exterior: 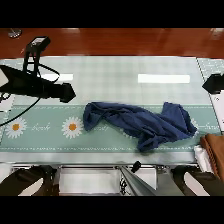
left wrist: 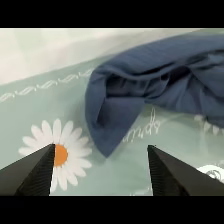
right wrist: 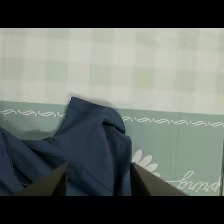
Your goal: Fold the shirts.
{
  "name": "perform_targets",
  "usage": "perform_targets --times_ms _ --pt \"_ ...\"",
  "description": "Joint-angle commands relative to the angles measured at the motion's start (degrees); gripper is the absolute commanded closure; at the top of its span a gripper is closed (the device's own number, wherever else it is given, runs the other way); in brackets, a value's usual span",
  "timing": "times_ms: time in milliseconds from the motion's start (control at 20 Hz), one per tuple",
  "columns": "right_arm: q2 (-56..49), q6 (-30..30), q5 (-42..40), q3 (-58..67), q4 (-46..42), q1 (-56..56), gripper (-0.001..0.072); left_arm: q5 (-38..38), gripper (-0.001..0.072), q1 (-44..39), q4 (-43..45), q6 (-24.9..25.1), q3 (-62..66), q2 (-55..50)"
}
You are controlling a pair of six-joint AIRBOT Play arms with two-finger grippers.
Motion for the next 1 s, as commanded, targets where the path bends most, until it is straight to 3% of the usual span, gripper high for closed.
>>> perform_targets --times_ms 0,200,950 --pt "-5.55 -0.26 2.95 0.02 3.58 -1.51 0.0233 3.32 0.0007 -0.02 4.46 -0.52 -1.16 -1.73" --pt "-10.19 -0.26 5.01 0.02 6.8 -1.53 0.0233 -0.26 0.0007 -0.02 9.88 -3.41 -1.16 -6.05" --pt "-10.38 -0.26 4.74 0.04 6.91 -1.53 0.0234 -0.48 0.0007 -0.02 10.05 -3.54 -1.16 -8.2"
